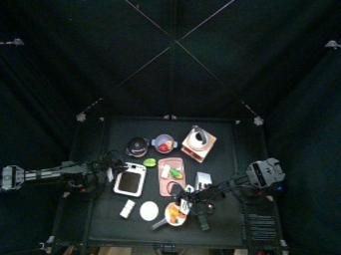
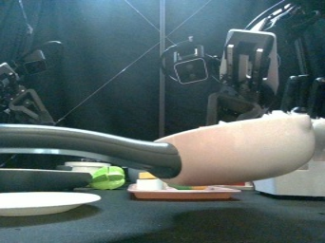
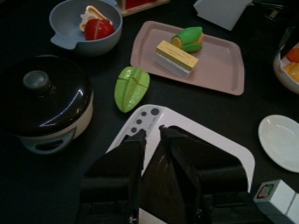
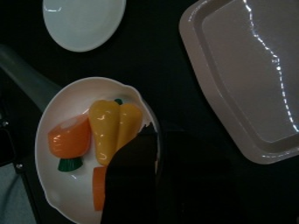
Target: Place pan below plate
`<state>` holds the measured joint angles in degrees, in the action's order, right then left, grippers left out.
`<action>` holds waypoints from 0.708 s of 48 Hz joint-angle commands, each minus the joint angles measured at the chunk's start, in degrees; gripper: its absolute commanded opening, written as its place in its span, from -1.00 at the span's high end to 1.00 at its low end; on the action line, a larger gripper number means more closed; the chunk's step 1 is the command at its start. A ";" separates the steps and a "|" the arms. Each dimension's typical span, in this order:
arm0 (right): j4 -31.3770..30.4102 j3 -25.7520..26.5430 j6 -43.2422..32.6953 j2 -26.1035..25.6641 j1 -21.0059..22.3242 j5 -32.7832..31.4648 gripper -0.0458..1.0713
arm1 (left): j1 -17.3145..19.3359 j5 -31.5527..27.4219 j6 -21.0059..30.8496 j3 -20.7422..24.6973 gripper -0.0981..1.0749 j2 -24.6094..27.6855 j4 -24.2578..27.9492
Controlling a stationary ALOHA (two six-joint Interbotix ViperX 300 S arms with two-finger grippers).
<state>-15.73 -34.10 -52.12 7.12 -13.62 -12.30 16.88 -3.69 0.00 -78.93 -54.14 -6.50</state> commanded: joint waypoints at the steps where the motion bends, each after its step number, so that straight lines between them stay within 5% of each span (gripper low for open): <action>1: 0.09 1.05 0.00 -0.79 0.26 0.18 0.38 | 0.18 0.53 -0.09 0.70 -0.28 0.09 -0.09; 21: 0.18 1.32 -0.09 -0.79 0.35 -0.44 -0.10 | 0.18 0.53 -0.09 0.70 -0.28 0.00 -0.09; 34: 0.18 2.20 0.00 -0.79 0.18 -2.81 -0.18 | 0.18 0.53 -0.09 0.70 -0.28 0.00 -0.09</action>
<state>-15.64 -33.40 -52.29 7.47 -13.54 -14.77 16.88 -3.60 0.00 -78.93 -54.14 -6.50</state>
